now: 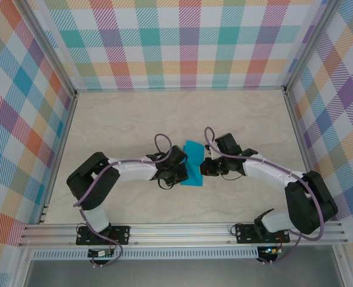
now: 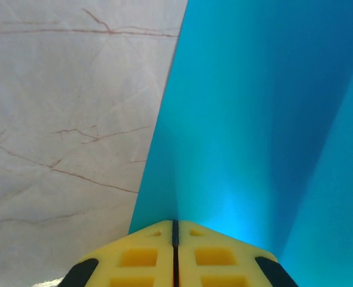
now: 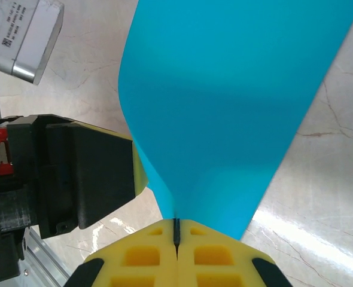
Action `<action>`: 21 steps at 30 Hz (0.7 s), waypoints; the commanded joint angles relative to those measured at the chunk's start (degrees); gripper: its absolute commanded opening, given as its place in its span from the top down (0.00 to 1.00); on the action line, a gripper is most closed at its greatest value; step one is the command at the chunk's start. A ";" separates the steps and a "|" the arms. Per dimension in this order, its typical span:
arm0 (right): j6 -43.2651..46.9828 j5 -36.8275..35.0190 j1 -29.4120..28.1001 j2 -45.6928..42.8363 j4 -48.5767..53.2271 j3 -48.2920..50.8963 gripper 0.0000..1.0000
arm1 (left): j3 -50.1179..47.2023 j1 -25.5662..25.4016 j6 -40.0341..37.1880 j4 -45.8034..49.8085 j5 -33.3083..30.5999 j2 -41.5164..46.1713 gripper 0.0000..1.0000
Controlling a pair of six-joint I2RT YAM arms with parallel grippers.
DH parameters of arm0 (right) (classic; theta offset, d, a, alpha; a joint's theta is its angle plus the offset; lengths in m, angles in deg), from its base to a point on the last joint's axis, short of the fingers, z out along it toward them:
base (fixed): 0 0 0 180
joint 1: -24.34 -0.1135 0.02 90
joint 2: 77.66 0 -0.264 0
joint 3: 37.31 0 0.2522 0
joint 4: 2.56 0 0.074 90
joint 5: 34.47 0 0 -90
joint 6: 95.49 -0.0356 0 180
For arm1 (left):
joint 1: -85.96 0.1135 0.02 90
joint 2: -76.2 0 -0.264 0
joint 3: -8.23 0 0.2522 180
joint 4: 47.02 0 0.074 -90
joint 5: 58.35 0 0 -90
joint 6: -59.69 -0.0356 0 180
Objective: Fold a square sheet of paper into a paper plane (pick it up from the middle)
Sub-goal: Fold the triangle a second time at the center of the table.
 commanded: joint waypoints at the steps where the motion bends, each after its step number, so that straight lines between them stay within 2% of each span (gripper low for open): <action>1: 0.56 3.62 0.28 1.55 -1.12 -0.78 0.97 | -1.72 -0.67 0.25 8.46 -6.67 0.23 0.93; 5: 0.31 6.74 0.26 3.18 -2.49 -1.41 0.97 | -1.98 -0.57 -0.79 11.37 -9.40 2.27 0.93; 11: -0.39 5.66 0.26 4.71 -2.35 -2.67 0.97 | -1.45 -0.46 -2.41 13.73 -11.68 4.24 0.91; 21: -0.76 4.35 0.25 10.50 -1.98 -4.72 0.97 | -0.48 -0.40 -4.23 11.02 -8.74 3.96 0.88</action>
